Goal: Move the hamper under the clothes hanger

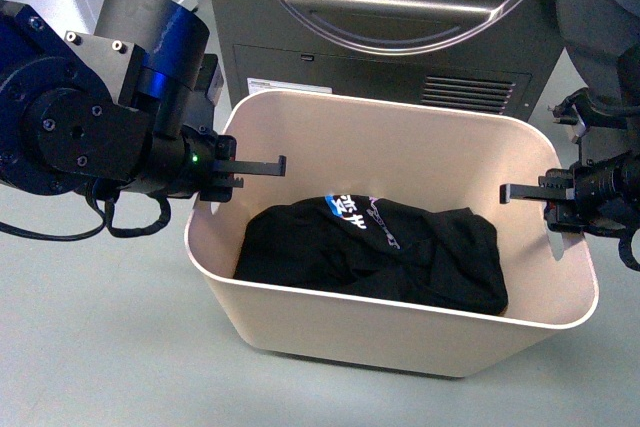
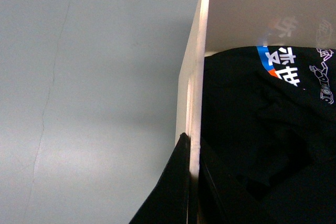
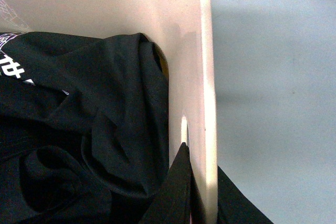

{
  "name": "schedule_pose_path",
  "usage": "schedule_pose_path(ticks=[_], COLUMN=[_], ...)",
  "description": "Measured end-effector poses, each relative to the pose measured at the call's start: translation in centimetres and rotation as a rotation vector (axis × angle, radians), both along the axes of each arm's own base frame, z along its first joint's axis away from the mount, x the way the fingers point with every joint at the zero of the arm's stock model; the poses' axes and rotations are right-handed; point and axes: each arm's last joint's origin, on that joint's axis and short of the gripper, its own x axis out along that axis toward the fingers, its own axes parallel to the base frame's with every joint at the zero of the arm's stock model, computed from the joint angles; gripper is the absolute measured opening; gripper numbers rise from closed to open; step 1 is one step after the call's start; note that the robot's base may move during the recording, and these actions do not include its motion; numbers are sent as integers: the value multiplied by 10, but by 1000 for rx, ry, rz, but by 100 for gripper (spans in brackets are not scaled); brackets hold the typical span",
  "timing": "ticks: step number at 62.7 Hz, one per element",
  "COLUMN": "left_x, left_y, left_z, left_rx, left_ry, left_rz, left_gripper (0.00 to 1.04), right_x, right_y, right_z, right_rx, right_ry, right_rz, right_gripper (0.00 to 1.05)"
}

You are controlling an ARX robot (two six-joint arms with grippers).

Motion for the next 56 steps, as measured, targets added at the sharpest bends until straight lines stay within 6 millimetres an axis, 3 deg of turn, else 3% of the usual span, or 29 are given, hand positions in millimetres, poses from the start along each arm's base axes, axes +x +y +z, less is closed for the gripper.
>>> schedule_pose_path(ticks=[43,56], left_x=[-5,-4], left_y=[2,10], left_z=[-1,-2], left_rx=[4,14], left_ry=[3,5], left_rz=[4,34], left_gripper=[4,4], right_x=[-4,-4], right_y=[2,12], right_z=[-1,-1], right_rx=[2,22], right_ry=[-7,-7], right_rz=[7,43], right_gripper=[3,3])
